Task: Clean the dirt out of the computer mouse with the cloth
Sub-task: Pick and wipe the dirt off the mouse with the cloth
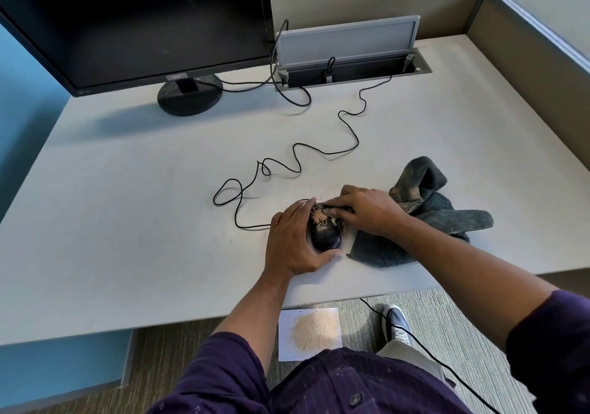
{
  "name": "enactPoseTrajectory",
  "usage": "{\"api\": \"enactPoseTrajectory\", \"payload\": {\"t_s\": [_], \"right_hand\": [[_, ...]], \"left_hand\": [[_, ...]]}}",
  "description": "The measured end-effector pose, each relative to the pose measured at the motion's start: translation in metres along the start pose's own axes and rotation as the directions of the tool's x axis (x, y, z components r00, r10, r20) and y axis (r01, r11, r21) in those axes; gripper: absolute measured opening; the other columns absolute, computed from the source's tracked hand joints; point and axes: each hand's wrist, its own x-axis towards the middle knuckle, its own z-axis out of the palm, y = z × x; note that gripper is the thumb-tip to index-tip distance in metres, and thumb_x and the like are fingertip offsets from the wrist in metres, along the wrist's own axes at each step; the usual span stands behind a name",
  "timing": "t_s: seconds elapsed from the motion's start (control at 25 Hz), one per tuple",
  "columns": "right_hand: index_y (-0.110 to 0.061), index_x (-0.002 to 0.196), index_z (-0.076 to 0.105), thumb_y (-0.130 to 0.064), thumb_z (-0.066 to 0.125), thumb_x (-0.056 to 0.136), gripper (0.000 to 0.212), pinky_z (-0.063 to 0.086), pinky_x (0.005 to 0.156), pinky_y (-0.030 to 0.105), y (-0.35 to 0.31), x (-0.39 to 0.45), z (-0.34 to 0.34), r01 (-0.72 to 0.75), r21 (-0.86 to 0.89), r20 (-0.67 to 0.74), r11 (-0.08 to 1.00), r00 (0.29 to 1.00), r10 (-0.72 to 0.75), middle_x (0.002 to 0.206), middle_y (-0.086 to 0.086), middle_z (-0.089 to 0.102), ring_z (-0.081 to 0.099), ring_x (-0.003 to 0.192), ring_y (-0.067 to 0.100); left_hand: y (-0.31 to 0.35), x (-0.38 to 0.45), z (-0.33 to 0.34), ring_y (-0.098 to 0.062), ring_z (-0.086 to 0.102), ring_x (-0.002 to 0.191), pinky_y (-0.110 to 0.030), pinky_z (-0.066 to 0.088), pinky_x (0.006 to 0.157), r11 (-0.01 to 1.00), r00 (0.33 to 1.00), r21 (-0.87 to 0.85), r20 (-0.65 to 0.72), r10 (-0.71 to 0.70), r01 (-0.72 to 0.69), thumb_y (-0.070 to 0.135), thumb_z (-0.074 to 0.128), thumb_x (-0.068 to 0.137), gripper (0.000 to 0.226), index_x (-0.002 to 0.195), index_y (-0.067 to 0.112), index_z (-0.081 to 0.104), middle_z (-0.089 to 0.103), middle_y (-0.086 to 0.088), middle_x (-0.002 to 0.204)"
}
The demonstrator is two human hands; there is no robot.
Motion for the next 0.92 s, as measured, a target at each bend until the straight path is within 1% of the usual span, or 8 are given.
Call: {"api": "enactPoseTrajectory", "payload": {"t_s": [0.12,0.28,0.4,0.52,0.68,0.8,0.92], "right_hand": [[-0.049,0.120,0.064,-0.056,0.052,0.094,0.029,0.044,0.067,0.028,0.002,-0.002,0.003,0.043,0.008,-0.005,0.999,0.999,-0.043,0.101,-0.014,0.059,0.064,0.092,0.013],[-0.040,0.110,0.069,-0.050,0.057,0.093,0.024,0.046,0.067,0.029,-0.005,0.002,0.004,0.011,-0.001,-0.055,1.000,0.998,-0.011,0.100,-0.013,0.061,0.065,0.090,0.015],[-0.036,0.103,0.072,-0.048,0.058,0.091,0.022,0.051,0.070,0.032,-0.009,0.004,0.002,0.027,0.022,-0.046,0.999,0.999,-0.026,0.099,-0.013,0.063,0.065,0.089,0.014],[-0.034,0.104,0.071,-0.047,0.056,0.092,0.023,0.051,0.069,0.032,-0.012,0.005,0.001,0.005,-0.020,-0.045,1.000,0.999,-0.006,0.101,-0.012,0.063,0.064,0.088,0.016],[-0.033,0.102,0.071,-0.044,0.058,0.091,0.021,0.049,0.068,0.031,-0.012,0.005,-0.001,0.018,0.018,-0.040,1.000,0.999,-0.017,0.099,-0.012,0.064,0.064,0.088,0.016],[-0.033,0.105,0.070,-0.045,0.055,0.093,0.022,0.049,0.067,0.030,-0.013,0.005,0.000,-0.002,-0.027,-0.037,1.000,0.999,0.001,0.101,-0.012,0.063,0.064,0.086,0.016],[-0.033,0.102,0.072,-0.044,0.058,0.092,0.020,0.046,0.066,0.029,-0.013,0.004,-0.001,0.028,0.038,-0.022,0.999,0.999,-0.027,0.097,-0.013,0.063,0.064,0.086,0.014]], "left_hand": [[0.000,0.000,0.000,-0.020,0.048,0.144,-0.044,0.040,0.112,1.000,1.000,0.008,0.008,0.002,-0.002,0.079,0.069,0.063,0.116,0.154,0.011,0.047,0.056,-0.002,0.150],[-0.001,0.001,0.000,-0.020,0.048,0.144,-0.043,0.040,0.112,1.000,1.000,0.015,0.010,0.006,-0.006,0.080,0.070,0.063,0.116,0.154,0.011,0.047,0.056,-0.003,0.151],[-0.002,0.001,0.002,-0.020,0.049,0.144,-0.043,0.040,0.112,1.000,1.000,0.021,0.005,0.010,-0.010,0.079,0.073,0.063,0.116,0.153,0.011,0.048,0.057,-0.003,0.150],[-0.002,0.001,0.003,-0.020,0.048,0.144,-0.043,0.040,0.111,0.999,1.000,0.032,0.006,0.012,-0.013,0.080,0.073,0.063,0.116,0.153,0.011,0.048,0.057,-0.002,0.150],[-0.001,0.001,0.004,-0.019,0.049,0.143,-0.042,0.040,0.111,1.000,1.000,0.025,0.006,0.017,-0.018,0.080,0.071,0.063,0.116,0.153,0.011,0.048,0.057,-0.002,0.150],[-0.001,0.001,0.004,-0.019,0.049,0.143,-0.042,0.041,0.111,0.999,1.000,0.031,0.006,0.018,-0.019,0.081,0.070,0.063,0.116,0.153,0.011,0.048,0.057,-0.002,0.150],[-0.003,0.000,0.004,-0.019,0.048,0.144,-0.042,0.041,0.111,0.999,1.000,0.034,0.012,0.020,-0.020,0.081,0.070,0.063,0.116,0.154,0.012,0.048,0.056,-0.001,0.151]]}}
